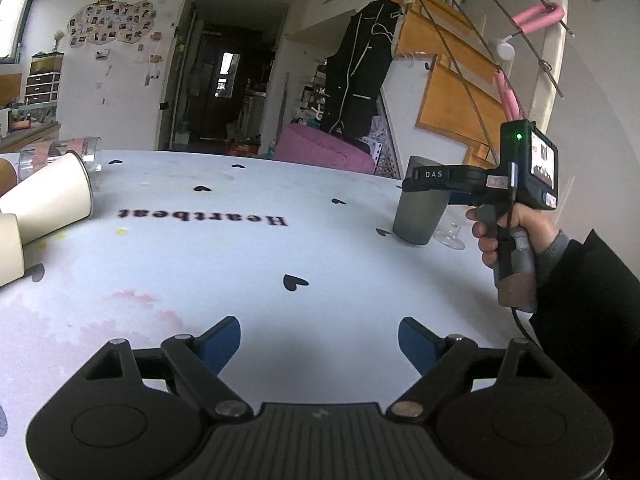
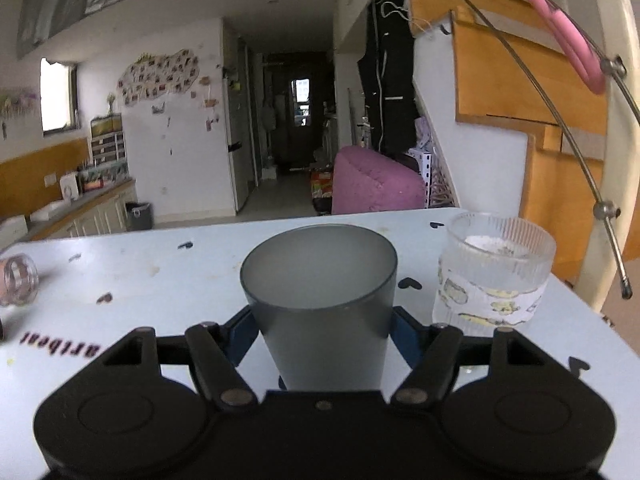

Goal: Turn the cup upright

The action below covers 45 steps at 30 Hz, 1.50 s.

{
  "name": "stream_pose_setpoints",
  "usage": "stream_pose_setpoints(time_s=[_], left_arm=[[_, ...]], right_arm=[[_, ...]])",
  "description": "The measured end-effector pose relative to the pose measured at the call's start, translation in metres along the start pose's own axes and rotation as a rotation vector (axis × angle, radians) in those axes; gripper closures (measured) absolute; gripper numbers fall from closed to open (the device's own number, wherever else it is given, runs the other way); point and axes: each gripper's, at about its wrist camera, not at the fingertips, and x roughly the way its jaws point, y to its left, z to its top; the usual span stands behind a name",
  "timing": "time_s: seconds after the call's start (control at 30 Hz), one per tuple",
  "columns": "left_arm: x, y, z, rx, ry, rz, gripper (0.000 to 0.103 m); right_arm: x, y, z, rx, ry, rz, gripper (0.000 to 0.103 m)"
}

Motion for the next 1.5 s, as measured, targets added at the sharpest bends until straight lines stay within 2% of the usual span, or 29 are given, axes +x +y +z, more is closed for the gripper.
stream_pose_setpoints(time_s=[0.1,0.37,0.4,0.47,0.53,0.73,0.93,1.07,1.27,1.5], left_arm=[[0.001,0.0,0.001,-0.001,-0.001,0.0,0.016],[0.001,-0.002,0.001,0.002,-0.001,-0.003,0.016],[0.001,-0.002,0.001,0.001,-0.002,-0.002,0.016],[0.0,-0.002,0.003,0.0,-0.005,0.002,0.011],[0.0,-0.003,0.004,0.004,-0.009,0.012,0.009],[-0.007,-0.006,0.012,0.004,-0.031,0.044,0.002],[-0.015,-0.013,0.021,0.026,-0.054,0.106,0.0],[-0.021,-0.016,0.028,0.028,-0.074,0.135,0.0],[-0.033,-0.025,0.036,0.056,-0.102,0.181,0.0],[-0.041,-0.03,0.036,0.074,-0.103,0.218,0.0]], right_arm=[[0.003,0.0,-0.005,0.021,-0.028,0.019,0.031],[0.008,0.004,-0.011,0.011,-0.002,0.003,0.03],[0.009,0.005,-0.011,0.009,0.012,-0.003,0.029],[0.009,0.005,-0.008,0.024,0.046,0.012,0.012],[0.002,0.003,-0.007,0.042,0.034,0.026,0.01],[-0.061,0.005,-0.003,0.032,-0.049,0.014,0.006],[-0.134,0.013,-0.021,0.014,-0.098,0.0,0.005],[-0.172,0.016,-0.035,0.02,-0.114,0.034,0.004],[-0.207,0.026,-0.055,0.004,-0.134,0.044,0.003],[-0.231,0.032,-0.069,-0.043,-0.138,-0.001,0.002]])
